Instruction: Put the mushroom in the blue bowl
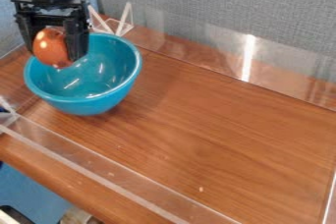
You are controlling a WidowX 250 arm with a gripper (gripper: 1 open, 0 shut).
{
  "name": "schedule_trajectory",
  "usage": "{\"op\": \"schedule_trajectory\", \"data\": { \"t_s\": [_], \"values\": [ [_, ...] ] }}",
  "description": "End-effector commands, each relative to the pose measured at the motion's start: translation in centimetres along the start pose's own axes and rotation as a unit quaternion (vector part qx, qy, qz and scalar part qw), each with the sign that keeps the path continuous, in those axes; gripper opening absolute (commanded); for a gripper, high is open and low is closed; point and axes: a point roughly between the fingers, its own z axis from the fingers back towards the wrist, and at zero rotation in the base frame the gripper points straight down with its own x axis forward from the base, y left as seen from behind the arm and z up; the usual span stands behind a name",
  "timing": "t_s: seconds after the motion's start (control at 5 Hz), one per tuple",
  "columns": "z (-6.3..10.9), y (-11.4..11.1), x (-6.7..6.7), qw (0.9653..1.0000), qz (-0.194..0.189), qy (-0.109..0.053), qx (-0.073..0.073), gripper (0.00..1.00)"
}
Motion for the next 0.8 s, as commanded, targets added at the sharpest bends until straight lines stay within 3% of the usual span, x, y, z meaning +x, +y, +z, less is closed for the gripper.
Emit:
{"op": "schedule_trajectory", "data": {
  "t_s": [0.0, 0.6],
  "values": [
    [1.62, -0.45, -0.05, 0.9995, -0.007, -0.029, 0.011, 1.0],
    [1.53, -0.69, -0.01, 0.9993, -0.007, -0.034, 0.012, 1.0]
  ]
}}
